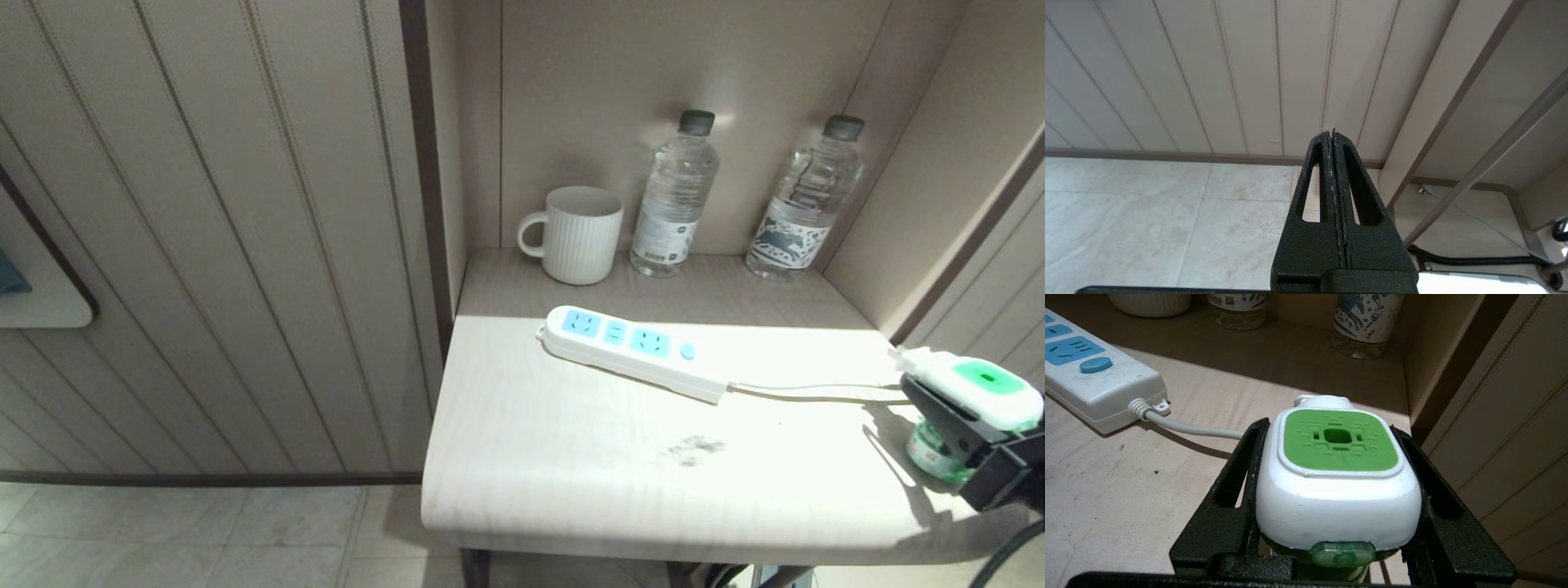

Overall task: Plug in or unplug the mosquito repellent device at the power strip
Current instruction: Place the mosquito repellent liquid on the table

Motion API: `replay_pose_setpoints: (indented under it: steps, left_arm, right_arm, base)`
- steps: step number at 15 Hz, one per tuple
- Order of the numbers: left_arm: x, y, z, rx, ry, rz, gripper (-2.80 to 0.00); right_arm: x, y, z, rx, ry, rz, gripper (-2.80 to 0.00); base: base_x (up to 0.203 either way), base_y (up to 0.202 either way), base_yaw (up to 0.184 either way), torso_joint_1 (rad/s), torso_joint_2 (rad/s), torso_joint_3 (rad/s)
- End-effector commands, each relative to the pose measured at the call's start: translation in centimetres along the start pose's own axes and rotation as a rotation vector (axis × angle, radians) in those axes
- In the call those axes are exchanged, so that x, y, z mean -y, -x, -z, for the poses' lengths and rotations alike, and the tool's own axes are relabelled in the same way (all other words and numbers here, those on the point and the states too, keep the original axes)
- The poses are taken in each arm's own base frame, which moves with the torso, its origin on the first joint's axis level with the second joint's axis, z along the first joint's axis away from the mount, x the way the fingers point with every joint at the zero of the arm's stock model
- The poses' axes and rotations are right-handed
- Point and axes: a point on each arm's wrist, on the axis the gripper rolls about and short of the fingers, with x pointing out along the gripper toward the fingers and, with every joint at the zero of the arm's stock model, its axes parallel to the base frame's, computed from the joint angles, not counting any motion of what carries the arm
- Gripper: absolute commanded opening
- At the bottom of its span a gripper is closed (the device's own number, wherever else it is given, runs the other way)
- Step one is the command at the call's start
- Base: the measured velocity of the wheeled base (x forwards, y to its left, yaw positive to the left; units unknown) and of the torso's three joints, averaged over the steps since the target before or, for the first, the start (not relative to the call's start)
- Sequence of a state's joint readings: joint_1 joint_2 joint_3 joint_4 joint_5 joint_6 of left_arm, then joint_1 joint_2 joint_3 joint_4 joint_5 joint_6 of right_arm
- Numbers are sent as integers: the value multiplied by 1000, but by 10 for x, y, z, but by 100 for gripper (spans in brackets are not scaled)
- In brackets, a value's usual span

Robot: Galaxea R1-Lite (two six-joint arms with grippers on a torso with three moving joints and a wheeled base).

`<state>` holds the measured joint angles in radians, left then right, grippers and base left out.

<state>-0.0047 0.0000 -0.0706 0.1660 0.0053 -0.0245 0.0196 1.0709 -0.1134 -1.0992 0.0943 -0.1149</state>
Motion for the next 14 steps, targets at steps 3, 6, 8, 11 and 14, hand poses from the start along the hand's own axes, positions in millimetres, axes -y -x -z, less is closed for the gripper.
replay_pose_setpoints:
  steps: [3, 6, 8, 11, 14]
  left_arm:
    - [0, 0, 0, -3, 0, 0, -280]
    - [0, 0, 0, -3, 0, -1, -280]
    - [0, 0, 0, -3, 0, -1, -280]
    - [0, 0, 0, -3, 0, 0, -280]
    - [0, 0, 0, -3, 0, 0, -280]
  right_arm:
    - [0, -10, 3, 6, 0, -5, -280]
    - [0, -15, 6, 3, -1, -7, -280]
    - [-1, -19, 12, 12, 0, -8, -280]
    - [-2, -21, 13, 38, 1, -9, -280]
    - [-1, -26, 20, 32, 1, -6, -280]
  base:
    - [0, 0, 0, 0, 0, 0]
    - [0, 0, 0, 0, 0, 0]
    - [0, 0, 0, 0, 0, 0]
    - [0, 0, 0, 0, 0, 0]
    - [0, 0, 0, 0, 0, 0]
